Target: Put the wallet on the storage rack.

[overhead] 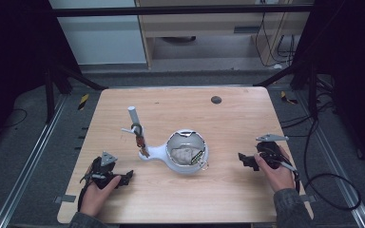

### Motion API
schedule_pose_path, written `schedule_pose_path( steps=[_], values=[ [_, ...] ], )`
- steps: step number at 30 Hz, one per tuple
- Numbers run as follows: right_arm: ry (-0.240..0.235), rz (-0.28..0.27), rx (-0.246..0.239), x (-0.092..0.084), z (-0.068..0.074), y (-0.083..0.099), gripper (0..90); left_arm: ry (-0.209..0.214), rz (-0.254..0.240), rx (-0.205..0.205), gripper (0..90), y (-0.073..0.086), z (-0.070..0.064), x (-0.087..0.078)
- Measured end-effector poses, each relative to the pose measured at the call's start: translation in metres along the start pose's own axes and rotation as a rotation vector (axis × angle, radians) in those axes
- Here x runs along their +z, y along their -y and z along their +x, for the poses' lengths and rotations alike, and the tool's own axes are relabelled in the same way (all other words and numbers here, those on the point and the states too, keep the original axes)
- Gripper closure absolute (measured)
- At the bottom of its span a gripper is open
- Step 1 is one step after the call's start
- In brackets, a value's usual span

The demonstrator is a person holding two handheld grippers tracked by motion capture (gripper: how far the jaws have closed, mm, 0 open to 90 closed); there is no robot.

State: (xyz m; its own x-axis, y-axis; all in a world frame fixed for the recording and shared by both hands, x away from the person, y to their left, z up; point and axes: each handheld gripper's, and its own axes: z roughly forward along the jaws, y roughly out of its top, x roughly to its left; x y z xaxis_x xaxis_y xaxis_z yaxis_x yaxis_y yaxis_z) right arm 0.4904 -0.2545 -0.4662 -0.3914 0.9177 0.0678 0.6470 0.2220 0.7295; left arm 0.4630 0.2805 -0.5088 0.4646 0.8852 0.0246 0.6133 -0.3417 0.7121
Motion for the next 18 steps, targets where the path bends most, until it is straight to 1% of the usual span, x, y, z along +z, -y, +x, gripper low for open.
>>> schedule_pose_path(
  steps=[3,5,7,9,12,13,16,18],
  values=[
    [0.009,0.013,0.010,0.005,-0.001,0.004,5.2,0.001,0.000,0.000,0.0,0.000,0.000,0.000],
    [0.029,0.027,0.008,0.009,-0.001,0.007,5.2,0.001,0.000,0.000,0.0,0.000,0.000,0.000],
    [0.035,0.038,0.007,0.012,-0.001,0.007,5.4,0.000,0.000,0.000,0.0,0.000,0.000,0.000],
    [0.030,0.039,0.007,0.015,0.000,0.008,5.1,0.001,0.000,0.000,0.0,0.000,0.000,0.000],
    [0.036,0.041,0.005,0.020,0.000,0.007,5.4,0.001,0.000,0.000,0.0,0.000,0.000,0.000],
    [0.045,0.037,0.002,0.023,0.000,0.006,5.4,0.001,0.000,0.000,0.0,0.000,0.000,0.000],
    [0.045,0.040,0.011,0.028,-0.001,0.007,5.5,0.002,0.000,0.000,0.0,0.000,0.000,0.000],
    [0.050,0.033,0.018,0.030,-0.002,0.007,5.7,0.003,0.000,0.001,0.0,0.000,0.000,0.000]
  ],
)
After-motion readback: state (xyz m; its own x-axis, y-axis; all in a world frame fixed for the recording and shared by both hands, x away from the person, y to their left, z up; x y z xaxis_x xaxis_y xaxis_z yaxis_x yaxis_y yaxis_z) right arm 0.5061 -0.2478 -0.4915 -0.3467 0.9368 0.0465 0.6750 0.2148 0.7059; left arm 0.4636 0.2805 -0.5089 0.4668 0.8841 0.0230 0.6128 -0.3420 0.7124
